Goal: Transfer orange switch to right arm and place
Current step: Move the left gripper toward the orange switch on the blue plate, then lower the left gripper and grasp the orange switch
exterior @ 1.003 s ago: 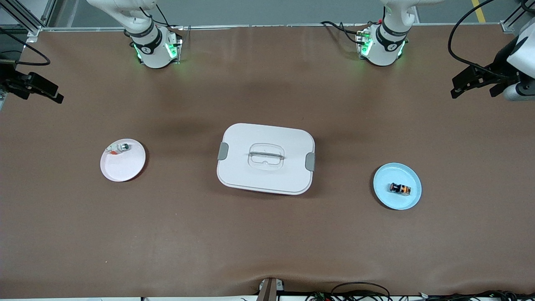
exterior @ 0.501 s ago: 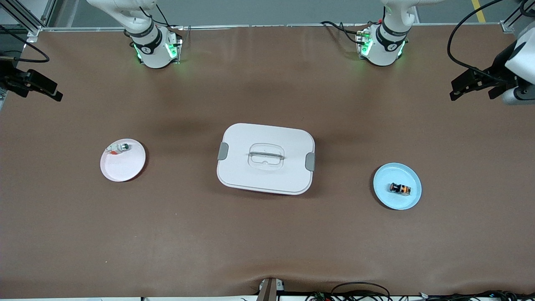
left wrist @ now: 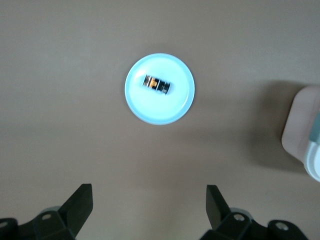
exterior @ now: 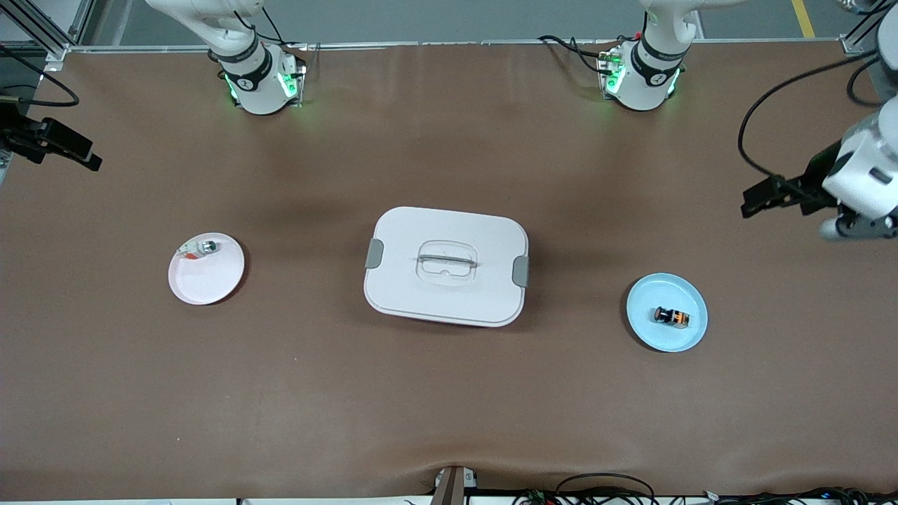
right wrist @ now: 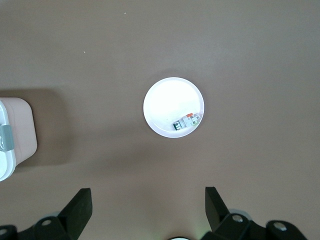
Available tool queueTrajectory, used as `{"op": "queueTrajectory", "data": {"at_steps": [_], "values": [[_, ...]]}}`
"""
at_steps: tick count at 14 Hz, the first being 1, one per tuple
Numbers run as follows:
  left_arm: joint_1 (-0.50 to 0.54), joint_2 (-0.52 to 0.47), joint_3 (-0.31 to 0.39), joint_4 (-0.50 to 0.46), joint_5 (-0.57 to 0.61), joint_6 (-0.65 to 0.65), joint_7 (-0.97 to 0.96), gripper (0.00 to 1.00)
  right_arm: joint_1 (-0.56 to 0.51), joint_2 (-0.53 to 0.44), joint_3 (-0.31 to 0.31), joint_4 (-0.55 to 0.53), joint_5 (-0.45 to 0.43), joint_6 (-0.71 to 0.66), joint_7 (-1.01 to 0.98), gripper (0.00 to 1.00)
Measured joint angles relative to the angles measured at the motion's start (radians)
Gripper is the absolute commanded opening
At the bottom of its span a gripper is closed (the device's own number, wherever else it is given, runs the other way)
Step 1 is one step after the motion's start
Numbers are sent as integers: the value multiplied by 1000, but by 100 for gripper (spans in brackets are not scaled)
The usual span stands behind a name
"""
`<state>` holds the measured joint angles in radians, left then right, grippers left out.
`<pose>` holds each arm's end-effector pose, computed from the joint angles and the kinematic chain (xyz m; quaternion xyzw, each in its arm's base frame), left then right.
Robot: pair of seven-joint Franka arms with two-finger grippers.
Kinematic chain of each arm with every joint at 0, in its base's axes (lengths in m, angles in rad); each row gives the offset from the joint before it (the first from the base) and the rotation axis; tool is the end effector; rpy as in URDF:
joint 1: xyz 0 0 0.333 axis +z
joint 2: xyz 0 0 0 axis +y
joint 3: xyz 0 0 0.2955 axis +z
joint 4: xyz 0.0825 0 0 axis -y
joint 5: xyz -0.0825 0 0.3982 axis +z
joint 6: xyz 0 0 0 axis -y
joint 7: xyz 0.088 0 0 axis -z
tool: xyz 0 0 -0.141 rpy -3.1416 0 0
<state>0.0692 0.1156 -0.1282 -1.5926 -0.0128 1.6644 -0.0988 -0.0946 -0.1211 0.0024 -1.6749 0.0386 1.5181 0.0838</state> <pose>0.6024 -0.0343 0.5001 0.9995 0.0209 -0.0224 0.0120 0.5241 -0.0428 0.5816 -0.9958 0.0872 0.0178 0.0192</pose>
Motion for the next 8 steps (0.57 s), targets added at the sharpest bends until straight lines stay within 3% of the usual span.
{"op": "queueTrajectory", "data": {"at_steps": [4,8], "values": [[-2,112,-2,-42,0,175,39,100,-1,-1,0,-11,0,18,0,100],[-1,192,-2,-151,0,426,141,100,-1,-5,3,-15,0,23,0,100]]}}
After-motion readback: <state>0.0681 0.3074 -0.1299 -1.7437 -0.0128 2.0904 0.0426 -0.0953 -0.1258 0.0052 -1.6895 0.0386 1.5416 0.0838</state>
